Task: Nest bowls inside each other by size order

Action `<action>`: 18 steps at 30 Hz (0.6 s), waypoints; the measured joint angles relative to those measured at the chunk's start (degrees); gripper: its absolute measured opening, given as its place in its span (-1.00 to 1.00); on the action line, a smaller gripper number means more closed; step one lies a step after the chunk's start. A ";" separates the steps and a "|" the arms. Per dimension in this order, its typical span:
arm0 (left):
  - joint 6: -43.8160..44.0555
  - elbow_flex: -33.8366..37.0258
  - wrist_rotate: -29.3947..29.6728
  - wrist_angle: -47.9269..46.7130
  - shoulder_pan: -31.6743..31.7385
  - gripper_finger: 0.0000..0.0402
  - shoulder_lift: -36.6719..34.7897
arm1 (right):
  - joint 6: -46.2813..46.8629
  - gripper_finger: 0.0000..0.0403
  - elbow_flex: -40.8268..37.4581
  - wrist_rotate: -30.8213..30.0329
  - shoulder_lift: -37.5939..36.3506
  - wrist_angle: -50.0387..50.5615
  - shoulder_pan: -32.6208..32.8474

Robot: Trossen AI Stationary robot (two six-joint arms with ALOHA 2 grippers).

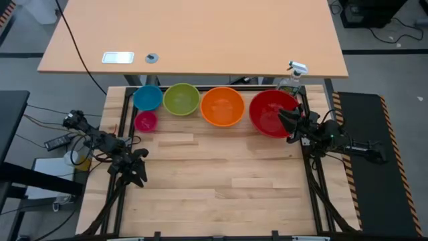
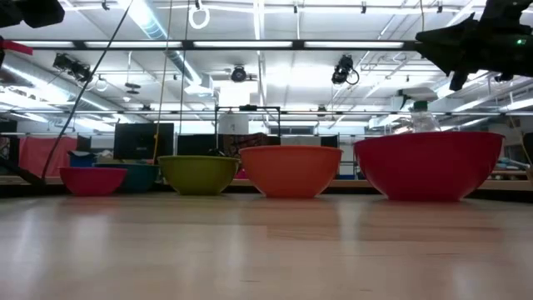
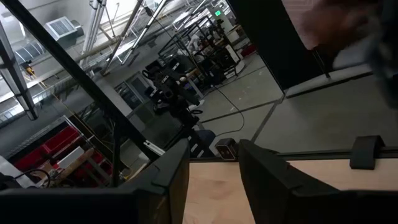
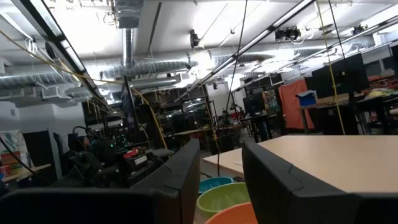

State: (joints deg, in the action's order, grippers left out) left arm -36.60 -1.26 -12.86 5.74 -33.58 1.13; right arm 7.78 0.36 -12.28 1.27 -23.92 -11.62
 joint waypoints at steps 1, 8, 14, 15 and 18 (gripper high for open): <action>-0.02 0.00 0.00 0.00 0.00 -0.29 0.00 | 0.01 -0.37 0.00 0.00 0.01 0.01 0.00; 0.00 -0.02 0.00 0.02 0.00 -0.29 0.00 | 0.01 -0.37 0.00 0.01 0.01 0.00 -0.02; -0.53 0.04 0.98 4.49 0.02 -0.29 -0.02 | 0.00 -0.37 0.00 0.01 -0.01 0.00 -0.02; 1.27 0.04 0.97 4.49 0.02 -0.29 -0.02 | 0.01 -0.37 0.00 0.00 0.00 0.00 0.00; 14.20 0.04 0.96 4.40 -0.02 -0.29 0.00 | 0.00 -0.37 0.00 0.01 0.00 -0.15 0.00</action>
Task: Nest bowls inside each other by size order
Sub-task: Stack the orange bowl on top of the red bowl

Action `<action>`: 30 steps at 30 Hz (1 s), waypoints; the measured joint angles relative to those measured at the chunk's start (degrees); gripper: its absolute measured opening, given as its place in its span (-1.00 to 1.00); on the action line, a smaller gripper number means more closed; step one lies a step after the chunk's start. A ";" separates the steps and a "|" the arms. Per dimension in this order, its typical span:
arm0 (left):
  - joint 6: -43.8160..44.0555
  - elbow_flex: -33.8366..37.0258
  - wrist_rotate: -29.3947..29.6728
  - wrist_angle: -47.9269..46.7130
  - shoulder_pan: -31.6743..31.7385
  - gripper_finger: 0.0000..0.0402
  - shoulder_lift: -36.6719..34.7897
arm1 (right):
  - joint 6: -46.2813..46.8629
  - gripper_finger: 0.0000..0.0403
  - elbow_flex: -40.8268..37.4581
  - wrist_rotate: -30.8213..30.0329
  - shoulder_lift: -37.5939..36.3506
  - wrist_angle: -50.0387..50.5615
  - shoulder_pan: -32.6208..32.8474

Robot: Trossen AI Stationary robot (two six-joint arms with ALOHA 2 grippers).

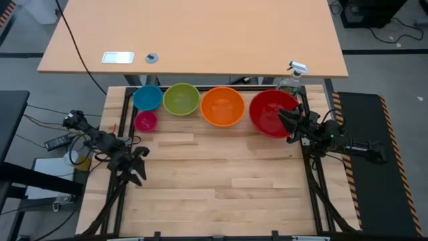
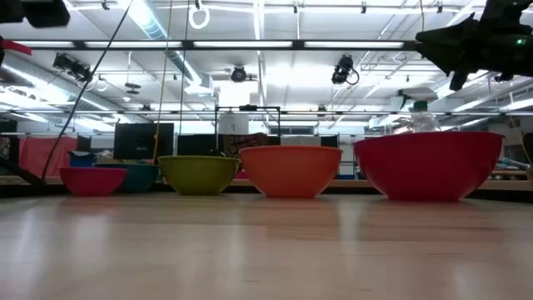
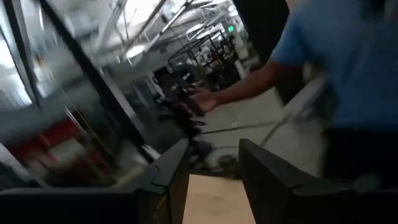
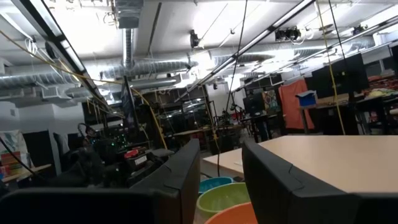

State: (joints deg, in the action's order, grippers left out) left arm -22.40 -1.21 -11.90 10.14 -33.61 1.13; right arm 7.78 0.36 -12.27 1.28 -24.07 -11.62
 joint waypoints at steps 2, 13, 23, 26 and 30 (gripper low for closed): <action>7.59 0.00 0.72 1.59 0.00 -0.29 0.01 | 0.02 -0.37 0.00 -0.02 0.00 -1.13 -0.01; 29.56 -0.02 51.67 8.07 0.09 -0.29 0.25 | -4.51 -0.37 1.77 -1.58 3.57 -8.01 -0.02; 33.38 -0.03 60.13 12.98 0.07 -0.29 0.37 | -6.47 -0.37 8.99 -4.28 20.65 -7.11 -0.24; 34.46 -0.04 59.78 13.26 0.07 -0.29 0.37 | -6.49 -0.37 10.51 -4.23 25.54 -6.82 -0.24; 33.52 -0.04 59.79 13.38 0.07 -0.29 0.37 | -8.15 -0.37 12.40 -4.28 31.84 -6.54 -0.24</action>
State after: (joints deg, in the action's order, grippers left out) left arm 11.11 -1.26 47.89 23.52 -33.54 1.50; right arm -0.38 12.76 -16.56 33.12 -30.60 -11.86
